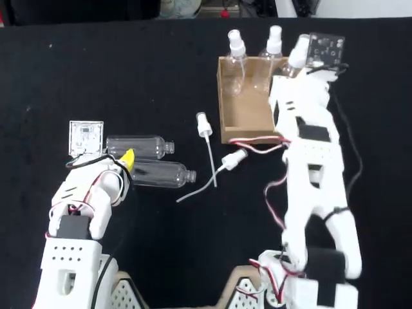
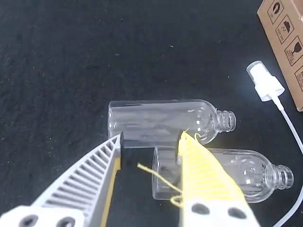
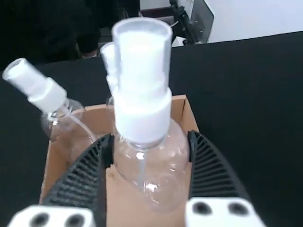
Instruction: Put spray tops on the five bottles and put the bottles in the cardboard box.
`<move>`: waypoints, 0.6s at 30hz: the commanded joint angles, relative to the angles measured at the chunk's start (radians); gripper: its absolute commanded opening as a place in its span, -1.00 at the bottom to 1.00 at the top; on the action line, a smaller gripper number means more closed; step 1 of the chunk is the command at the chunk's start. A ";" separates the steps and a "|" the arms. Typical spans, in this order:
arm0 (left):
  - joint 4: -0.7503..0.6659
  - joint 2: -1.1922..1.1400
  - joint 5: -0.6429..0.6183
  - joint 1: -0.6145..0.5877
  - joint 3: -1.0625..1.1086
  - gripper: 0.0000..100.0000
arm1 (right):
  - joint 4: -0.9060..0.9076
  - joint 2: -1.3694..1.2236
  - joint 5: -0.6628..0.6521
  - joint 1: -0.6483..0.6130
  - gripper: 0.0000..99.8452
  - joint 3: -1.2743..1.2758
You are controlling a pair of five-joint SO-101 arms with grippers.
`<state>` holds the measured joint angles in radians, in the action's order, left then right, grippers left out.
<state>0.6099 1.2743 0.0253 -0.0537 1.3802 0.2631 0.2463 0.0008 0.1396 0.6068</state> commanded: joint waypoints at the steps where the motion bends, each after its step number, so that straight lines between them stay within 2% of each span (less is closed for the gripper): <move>1: -0.023 0.003 -0.011 -0.007 -0.010 -0.62 | -0.034 -0.033 -0.005 0.029 -0.77 -0.104; 5: -0.023 0.003 -0.011 -0.007 -0.008 -0.62 | -0.049 -0.090 -0.005 0.052 -0.77 -0.116; 8: -0.023 0.003 -0.011 -0.005 -0.008 -0.62 | -0.127 -0.128 0.002 0.058 -0.77 -0.110; 13: -0.023 0.003 -0.011 -0.007 -0.007 -0.62 | -0.242 -0.208 0.089 0.060 -0.77 -0.114; 18: -0.028 0.003 -0.009 -0.005 0.008 -0.62 | -0.331 -0.291 0.087 0.054 -0.77 -0.116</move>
<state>0.6084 1.2743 0.0253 -0.0537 1.4001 -0.0023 -0.0391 0.0821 0.1826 0.5593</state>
